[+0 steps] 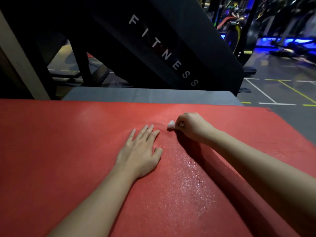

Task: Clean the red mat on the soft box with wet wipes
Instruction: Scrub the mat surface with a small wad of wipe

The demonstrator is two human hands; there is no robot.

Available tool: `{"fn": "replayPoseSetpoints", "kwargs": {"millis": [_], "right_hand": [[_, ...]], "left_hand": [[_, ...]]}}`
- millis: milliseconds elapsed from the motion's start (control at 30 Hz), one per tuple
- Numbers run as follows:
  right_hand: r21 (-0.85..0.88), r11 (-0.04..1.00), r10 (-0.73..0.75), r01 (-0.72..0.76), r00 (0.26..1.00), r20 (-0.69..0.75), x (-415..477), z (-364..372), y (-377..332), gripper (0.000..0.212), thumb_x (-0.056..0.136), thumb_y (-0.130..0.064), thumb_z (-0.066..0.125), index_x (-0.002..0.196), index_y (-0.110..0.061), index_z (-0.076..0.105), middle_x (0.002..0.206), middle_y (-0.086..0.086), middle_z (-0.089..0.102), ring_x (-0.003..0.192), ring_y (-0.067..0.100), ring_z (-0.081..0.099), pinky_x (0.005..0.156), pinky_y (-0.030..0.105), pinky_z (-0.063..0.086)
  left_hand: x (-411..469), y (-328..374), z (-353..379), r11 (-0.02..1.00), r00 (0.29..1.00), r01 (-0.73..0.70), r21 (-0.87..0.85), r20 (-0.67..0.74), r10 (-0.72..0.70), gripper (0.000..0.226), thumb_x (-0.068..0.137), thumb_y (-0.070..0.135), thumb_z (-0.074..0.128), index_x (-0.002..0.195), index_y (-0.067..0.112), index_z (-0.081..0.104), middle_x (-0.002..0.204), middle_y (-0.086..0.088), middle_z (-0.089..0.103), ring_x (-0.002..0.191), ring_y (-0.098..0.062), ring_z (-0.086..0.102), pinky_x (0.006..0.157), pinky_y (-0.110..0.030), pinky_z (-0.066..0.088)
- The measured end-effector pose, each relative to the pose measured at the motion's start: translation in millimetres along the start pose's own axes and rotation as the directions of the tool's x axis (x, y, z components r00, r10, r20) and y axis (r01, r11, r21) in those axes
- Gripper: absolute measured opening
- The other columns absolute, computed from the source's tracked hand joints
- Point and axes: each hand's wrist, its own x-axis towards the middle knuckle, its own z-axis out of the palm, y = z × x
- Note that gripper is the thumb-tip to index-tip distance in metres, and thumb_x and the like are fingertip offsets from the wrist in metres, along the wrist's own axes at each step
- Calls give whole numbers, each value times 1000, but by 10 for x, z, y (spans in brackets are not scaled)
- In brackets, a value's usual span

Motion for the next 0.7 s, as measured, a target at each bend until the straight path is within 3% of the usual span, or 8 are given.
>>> {"fn": "replayPoseSetpoints", "kwargs": {"millis": [100, 167, 233, 300, 467, 600, 700], "right_hand": [[-6, 1000, -15, 14, 993, -113, 214, 121, 20, 15, 90, -22, 61, 84, -9, 64, 87, 10, 57, 87, 33, 57, 70, 36, 41], [-9, 1000, -28, 27, 986, -165, 466, 191, -2, 15, 88, -22, 62, 80, -9, 65, 87, 12, 57, 89, 36, 57, 73, 39, 46], [32, 999, 48, -42, 979, -196, 713, 193, 23, 19, 88, -25, 64, 83, -8, 71, 88, 16, 60, 92, 37, 59, 74, 37, 45], [56, 988, 153, -145, 972, -177, 866, 149, 122, 28, 90, -35, 65, 88, -8, 74, 90, 19, 64, 91, 34, 61, 71, 33, 40], [8, 999, -46, 47, 996, -82, 733, 75, 124, 28, 91, -31, 65, 85, -5, 73, 83, 16, 63, 86, 37, 61, 73, 37, 46], [-35, 999, 12, -10, 998, 69, 594, -97, 198, 36, 84, -50, 60, 85, -16, 72, 85, 7, 71, 82, 28, 64, 72, 33, 49], [-14, 1000, 11, -11, 1000, -13, 704, -36, 187, 22, 90, -27, 64, 77, -10, 67, 82, 12, 66, 83, 31, 63, 66, 29, 37]], "left_hand": [[0, 12, -12, 1000, 1000, 4, 0, 0, -4, 88, 79, 58, 1, 161, 31, 15, 171, 9, 5, 156, -4, -5, 128, -42, -4], [-1, 4, -17, 1000, 1000, 3, 3, -3, -3, 88, 79, 58, 1, 161, 32, 16, 171, 9, 6, 156, -4, -4, 127, -41, -4], [9, 0, -9, 1000, 1000, 7, 10, -6, -7, 88, 78, 59, 2, 161, 32, 17, 171, 9, 8, 156, -4, -3, 127, -41, -4], [3, 8, 3, 1000, 1000, 10, -5, -4, -10, 86, 79, 58, 4, 160, 33, 19, 171, 9, 10, 156, -4, -2, 127, -40, -4], [12, -18, -12, 1000, 1000, 2, 4, -2, -2, 82, 83, 58, 8, 160, 32, 18, 171, 9, 9, 156, -5, -2, 128, -42, -3], [8, -16, 0, 1000, 1000, 4, 2, -13, -4, 83, 82, 58, 5, 160, 32, 18, 171, 8, 10, 156, -6, 0, 128, -42, -3], [23, -13, 13, 1000, 1000, 1, 10, -13, -1, 85, 81, 58, 3, 160, 33, 18, 171, 9, 10, 156, -6, 0, 128, -42, -1]]}}
